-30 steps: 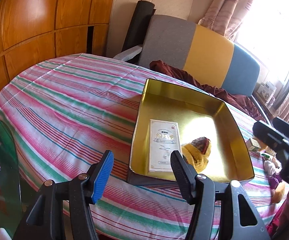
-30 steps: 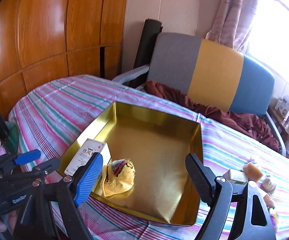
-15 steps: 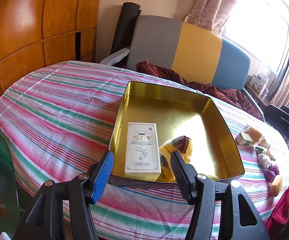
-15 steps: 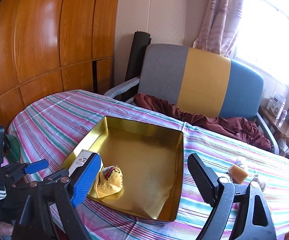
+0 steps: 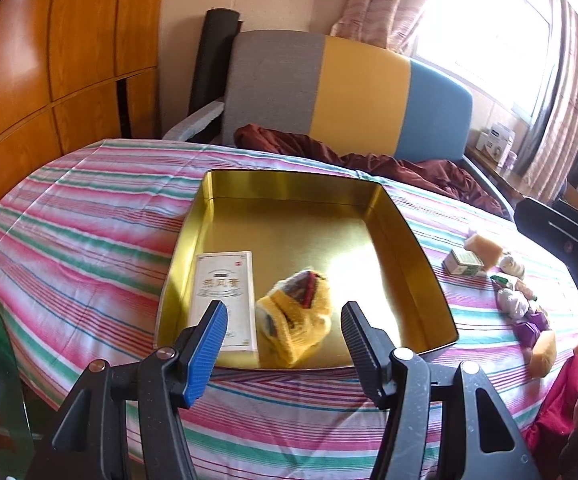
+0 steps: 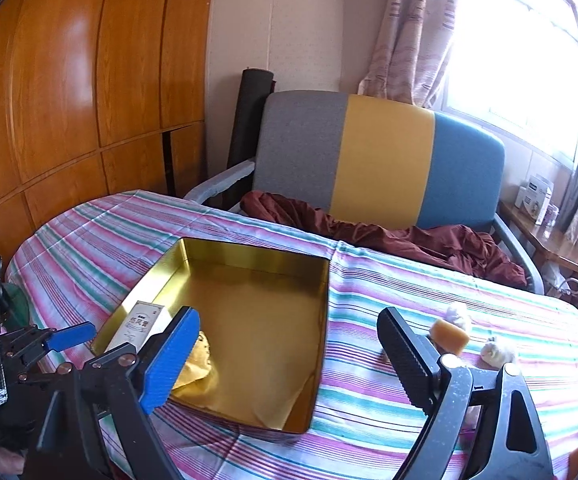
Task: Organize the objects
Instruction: 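Grasp the clear plastic bag of white items with the left gripper while right withdraws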
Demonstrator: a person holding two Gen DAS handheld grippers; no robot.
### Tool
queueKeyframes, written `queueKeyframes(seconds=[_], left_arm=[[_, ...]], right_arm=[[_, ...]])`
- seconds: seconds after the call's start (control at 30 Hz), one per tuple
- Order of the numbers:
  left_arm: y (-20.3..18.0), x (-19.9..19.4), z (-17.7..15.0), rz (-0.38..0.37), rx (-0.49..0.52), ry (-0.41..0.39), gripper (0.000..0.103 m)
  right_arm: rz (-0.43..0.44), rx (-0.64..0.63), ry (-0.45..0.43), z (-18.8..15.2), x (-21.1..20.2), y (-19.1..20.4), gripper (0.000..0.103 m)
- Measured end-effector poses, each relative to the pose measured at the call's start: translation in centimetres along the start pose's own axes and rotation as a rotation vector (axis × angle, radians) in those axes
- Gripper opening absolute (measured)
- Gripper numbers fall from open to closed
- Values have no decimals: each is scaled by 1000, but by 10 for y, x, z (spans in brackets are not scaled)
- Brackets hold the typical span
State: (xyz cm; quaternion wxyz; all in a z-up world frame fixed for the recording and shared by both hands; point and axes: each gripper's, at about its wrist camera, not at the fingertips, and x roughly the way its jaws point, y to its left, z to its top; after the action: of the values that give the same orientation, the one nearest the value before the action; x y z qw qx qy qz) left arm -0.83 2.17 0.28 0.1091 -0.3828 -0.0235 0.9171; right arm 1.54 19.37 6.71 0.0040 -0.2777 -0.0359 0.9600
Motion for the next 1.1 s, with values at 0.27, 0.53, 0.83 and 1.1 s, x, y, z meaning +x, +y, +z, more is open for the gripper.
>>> queueKeyframes(seconds=[0.27,0.53,0.83,1.1], left_arm=[[-43,7,9,-48,85,5,60],[-96,21,13,-119,189,23,60],[-158,45,9,-266,309,95,60],[-231,71,3,-386,397,165,60]], right_arm=[[-57,31,8,-8,-4,-35,93],[-147,50,67,-26,0,-88,94],[-272,209,278,-74,16,-216,94],[-165,817,288,-128,8,-337,95]])
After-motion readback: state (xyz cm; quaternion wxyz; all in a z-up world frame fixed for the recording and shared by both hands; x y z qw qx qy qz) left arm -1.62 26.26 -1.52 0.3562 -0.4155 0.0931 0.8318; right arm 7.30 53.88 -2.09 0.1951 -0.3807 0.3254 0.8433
